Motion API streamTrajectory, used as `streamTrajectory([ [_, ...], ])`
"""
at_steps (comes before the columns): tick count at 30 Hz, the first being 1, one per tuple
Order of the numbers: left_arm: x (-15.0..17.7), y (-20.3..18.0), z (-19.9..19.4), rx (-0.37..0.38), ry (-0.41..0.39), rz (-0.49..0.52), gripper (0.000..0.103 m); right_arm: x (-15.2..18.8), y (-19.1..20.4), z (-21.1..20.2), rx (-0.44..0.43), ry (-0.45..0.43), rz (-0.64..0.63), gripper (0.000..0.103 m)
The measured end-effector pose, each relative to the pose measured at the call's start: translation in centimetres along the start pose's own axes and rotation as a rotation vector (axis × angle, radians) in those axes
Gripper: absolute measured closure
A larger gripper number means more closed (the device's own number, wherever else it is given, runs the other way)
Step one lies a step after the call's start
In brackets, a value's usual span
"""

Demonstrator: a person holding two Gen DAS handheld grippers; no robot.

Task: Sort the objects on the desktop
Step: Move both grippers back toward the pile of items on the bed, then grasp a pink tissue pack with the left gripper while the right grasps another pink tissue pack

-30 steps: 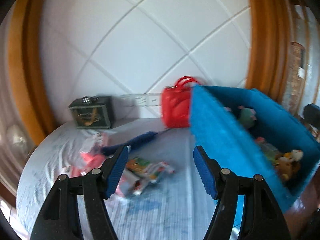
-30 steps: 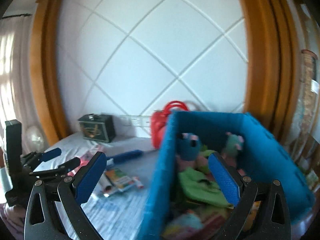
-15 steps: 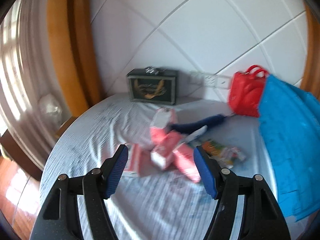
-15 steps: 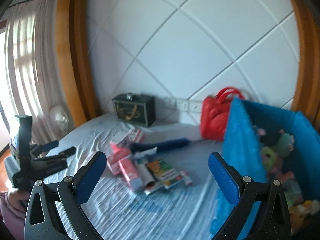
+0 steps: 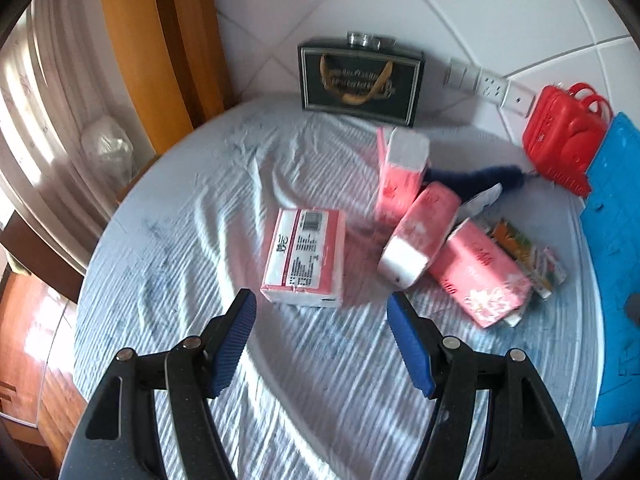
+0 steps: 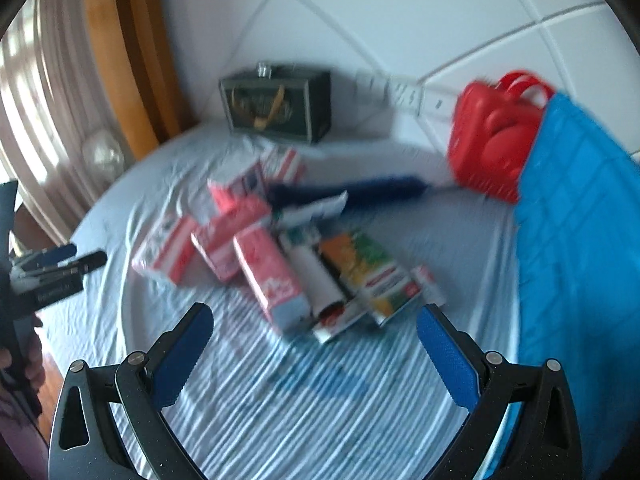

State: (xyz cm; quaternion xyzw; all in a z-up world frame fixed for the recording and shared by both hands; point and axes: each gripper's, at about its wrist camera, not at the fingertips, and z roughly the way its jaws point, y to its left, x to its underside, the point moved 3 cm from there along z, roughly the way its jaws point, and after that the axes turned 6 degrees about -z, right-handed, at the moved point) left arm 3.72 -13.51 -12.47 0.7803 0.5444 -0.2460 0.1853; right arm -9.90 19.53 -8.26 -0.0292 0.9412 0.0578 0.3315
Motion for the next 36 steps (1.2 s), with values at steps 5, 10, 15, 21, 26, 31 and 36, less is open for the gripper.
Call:
streamTrajectory([
  [5,-0.7,1.0,4.4,-0.003,0.074,-0.014,0.036,0.1,0.9,4.6,-0.015,0.097,-0.025,0.0],
  [10,-1.3,2.3,9.4,-0.027,0.175,-0.023,0.036,-0.6,1.2,8.0,-0.02,0.16,-0.047,0.0],
  [15,-1.9,3.1,13.1,-0.033,0.239,-0.021,0.036,-1.0,1.5,10.9,-0.037,0.212,-0.059,0.0],
  [21,-2.8,2.5,15.7,-0.01,0.279,0.0,0.036,-1.2,1.9,13.8,-0.064,0.267,-0.072,0.0],
  [26,-3.9,1.5,16.6,-0.002,0.273,0.014,0.036,-1.6,2.2,15.0,-0.077,0.287,-0.093,0.0],
  [31,-4.5,0.9,18.3,-0.024,0.302,0.04,0.021,-2.0,2.7,16.2,-0.084,0.303,-0.116,0.0],
  [36,-4.2,1.2,19.8,-0.035,0.325,0.029,0.012,-1.9,2.8,17.4,-0.096,0.327,-0.122,0.0],
])
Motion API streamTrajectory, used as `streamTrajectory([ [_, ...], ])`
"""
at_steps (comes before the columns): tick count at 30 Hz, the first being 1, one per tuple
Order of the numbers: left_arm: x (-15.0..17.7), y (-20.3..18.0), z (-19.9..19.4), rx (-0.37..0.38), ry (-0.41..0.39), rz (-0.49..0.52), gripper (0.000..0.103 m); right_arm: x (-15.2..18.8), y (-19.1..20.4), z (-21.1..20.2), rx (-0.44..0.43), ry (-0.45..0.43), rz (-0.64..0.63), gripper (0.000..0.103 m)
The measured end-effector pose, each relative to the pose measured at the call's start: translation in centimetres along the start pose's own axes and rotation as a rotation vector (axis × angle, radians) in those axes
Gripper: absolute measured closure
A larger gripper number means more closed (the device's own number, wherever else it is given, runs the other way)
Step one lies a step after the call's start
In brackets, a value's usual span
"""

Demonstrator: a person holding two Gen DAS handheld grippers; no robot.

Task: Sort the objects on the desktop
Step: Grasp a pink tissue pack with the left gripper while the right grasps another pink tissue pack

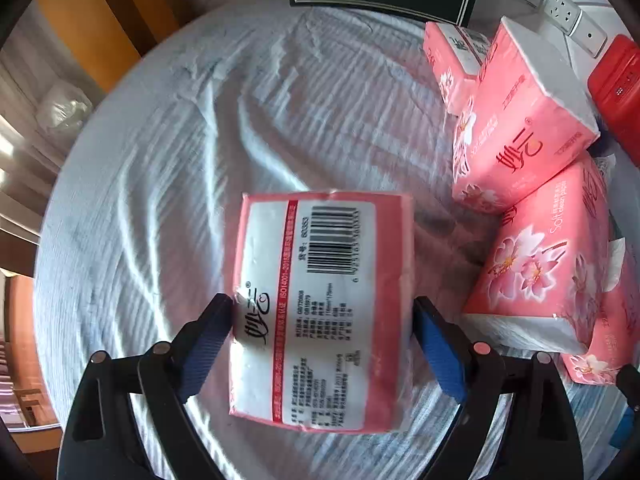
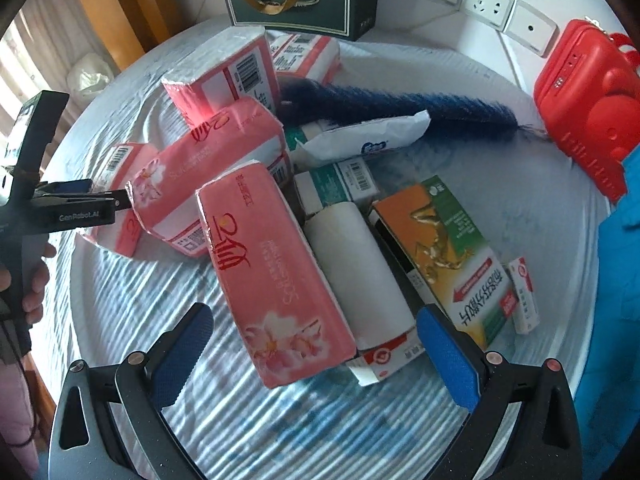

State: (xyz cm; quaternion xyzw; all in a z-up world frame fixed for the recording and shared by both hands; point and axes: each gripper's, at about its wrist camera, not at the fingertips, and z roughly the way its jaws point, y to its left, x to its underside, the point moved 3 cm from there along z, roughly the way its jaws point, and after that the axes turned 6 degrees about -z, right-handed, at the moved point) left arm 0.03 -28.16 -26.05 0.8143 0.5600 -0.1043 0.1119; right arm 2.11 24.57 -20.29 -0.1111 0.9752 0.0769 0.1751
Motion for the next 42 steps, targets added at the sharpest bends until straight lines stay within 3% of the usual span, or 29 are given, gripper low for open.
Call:
streamTrajectory([
  [5,0.4,1.2,0.4,0.04,0.016,-0.038,0.012,-0.4,-0.1,1.2,-0.006,0.021,-0.012,0.0],
  [13,1.8,2.5,0.7,0.04,0.038,-0.051,0.011,-0.7,0.4,2.3,0.013,0.038,-0.045,0.0],
  [18,2.8,3.1,1.4,0.036,0.066,-0.064,0.011,-0.6,1.4,2.8,0.032,0.061,-0.103,0.035],
  [23,3.3,3.7,0.7,0.038,0.044,-0.08,0.015,-0.8,2.2,2.7,0.033,0.054,-0.136,0.042],
  [33,4.9,5.1,-3.8,0.022,-0.046,-0.081,0.015,0.1,2.5,-0.5,0.0,-0.021,-0.143,0.053],
  [38,6.0,5.0,-8.0,0.06,-0.122,-0.073,0.015,1.0,3.0,-2.5,0.008,-0.062,-0.138,0.053],
  [42,7.3,2.0,-11.8,0.071,-0.19,-0.044,0.015,1.9,3.0,-5.3,0.012,-0.121,-0.121,0.054],
])
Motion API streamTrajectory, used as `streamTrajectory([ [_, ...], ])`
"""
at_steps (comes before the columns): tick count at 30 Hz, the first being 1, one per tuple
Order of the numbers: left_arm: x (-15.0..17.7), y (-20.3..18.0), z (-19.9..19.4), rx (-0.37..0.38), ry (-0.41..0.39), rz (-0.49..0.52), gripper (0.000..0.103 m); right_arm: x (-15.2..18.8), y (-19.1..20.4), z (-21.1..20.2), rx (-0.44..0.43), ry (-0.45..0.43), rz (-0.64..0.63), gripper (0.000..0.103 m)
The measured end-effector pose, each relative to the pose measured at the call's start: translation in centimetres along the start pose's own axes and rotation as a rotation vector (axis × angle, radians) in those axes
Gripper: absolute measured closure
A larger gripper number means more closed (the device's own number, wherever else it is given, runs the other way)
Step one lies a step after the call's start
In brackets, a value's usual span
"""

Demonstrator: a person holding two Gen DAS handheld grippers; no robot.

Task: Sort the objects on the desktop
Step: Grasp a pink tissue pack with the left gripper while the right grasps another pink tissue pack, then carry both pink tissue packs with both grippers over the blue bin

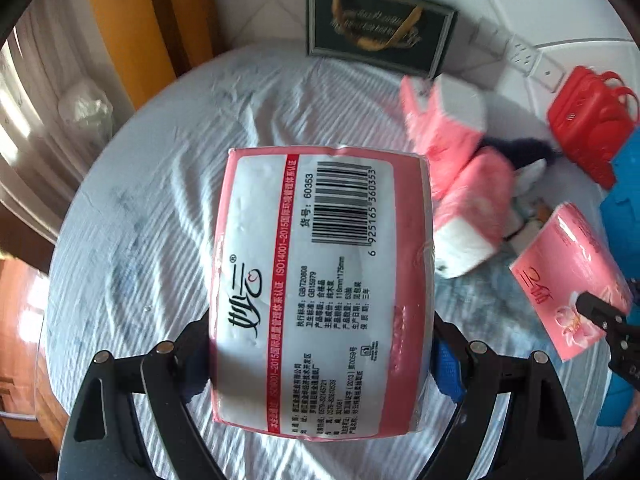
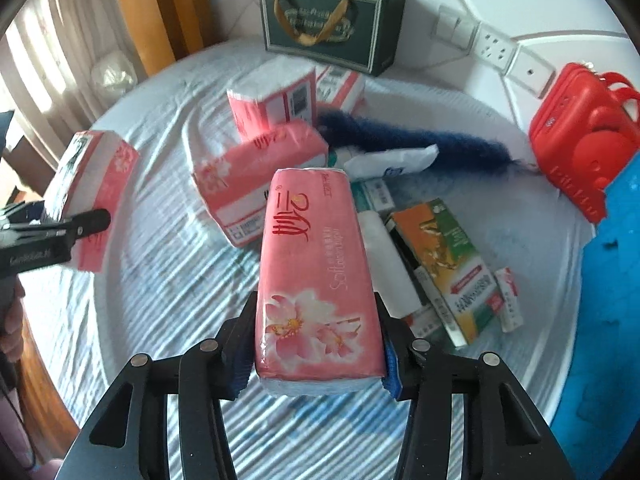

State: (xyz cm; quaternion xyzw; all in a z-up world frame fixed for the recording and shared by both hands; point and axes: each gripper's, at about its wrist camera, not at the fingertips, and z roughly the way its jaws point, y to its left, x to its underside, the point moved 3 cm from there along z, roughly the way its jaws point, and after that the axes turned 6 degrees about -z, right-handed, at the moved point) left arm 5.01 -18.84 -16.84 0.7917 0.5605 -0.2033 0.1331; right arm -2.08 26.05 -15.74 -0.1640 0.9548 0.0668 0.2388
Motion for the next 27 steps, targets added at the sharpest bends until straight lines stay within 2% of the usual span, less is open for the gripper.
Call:
streamTrajectory([
  [14,2.2,-3.4,-10.6,0.084,-0.2,0.064,0.015,2.8,0.8,-12.8,0.069,-0.257,0.003,0.054],
  [19,3.8,-5.3,-13.1,0.114,-0.235,0.101,0.015,4.5,0.2,-17.5,0.105,-0.348,0.027,0.054],
  [27,6.0,-9.0,-16.6,0.16,-0.291,0.188,0.015,7.5,-1.5,-22.8,0.138,-0.442,0.074,0.054],
])
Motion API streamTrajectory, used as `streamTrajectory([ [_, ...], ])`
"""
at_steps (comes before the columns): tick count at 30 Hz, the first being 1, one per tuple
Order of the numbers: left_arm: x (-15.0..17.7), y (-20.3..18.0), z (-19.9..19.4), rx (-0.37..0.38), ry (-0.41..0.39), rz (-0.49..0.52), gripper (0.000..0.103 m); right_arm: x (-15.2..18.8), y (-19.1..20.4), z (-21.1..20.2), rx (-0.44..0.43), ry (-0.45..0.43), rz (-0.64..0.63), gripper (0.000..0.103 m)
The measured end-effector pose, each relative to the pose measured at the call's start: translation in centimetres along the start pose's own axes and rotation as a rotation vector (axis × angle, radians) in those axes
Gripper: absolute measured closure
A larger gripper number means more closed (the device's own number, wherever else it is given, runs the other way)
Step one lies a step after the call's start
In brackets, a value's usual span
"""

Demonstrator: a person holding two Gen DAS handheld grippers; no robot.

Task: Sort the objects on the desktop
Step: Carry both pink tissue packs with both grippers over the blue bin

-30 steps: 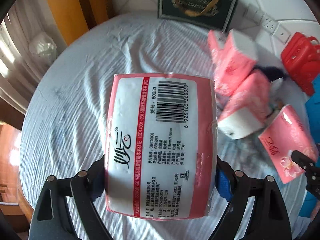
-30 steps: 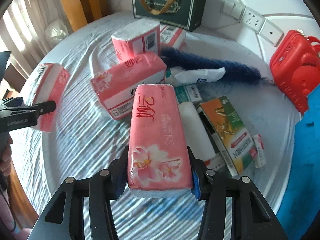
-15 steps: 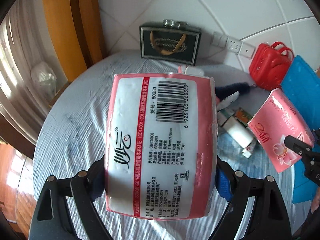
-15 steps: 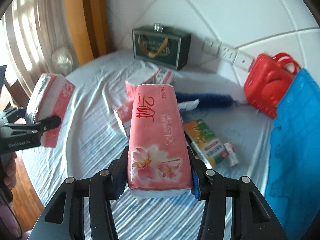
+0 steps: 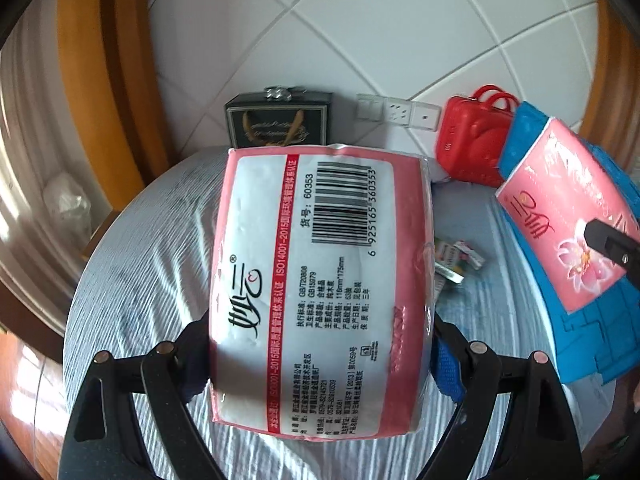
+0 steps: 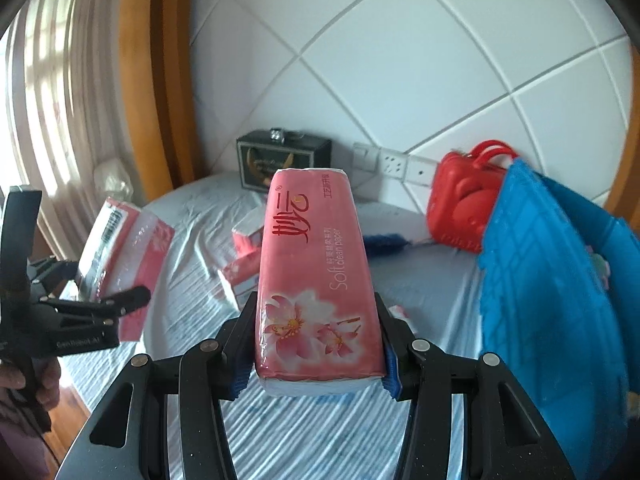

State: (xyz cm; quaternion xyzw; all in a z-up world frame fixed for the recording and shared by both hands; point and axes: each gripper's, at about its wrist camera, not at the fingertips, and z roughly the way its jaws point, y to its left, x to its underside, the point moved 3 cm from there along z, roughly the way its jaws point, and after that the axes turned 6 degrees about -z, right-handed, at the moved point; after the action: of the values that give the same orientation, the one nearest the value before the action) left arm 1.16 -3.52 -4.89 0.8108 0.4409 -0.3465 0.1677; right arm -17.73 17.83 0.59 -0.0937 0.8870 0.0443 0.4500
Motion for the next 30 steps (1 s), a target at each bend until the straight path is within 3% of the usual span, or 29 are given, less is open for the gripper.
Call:
streamTrajectory([
  [16,-0.3,-9.2,-5.5,0.102,-0.114,0.131,0.015,2.2,-7.2,-10.3,0.121,-0.155,0.074,0.054],
  [30,-1.0,-22.4,-9.7,0.236,-0.221,0.281,0.015,5.1,-15.8,-17.6,0.264,-0.233,0.15,0.054],
])
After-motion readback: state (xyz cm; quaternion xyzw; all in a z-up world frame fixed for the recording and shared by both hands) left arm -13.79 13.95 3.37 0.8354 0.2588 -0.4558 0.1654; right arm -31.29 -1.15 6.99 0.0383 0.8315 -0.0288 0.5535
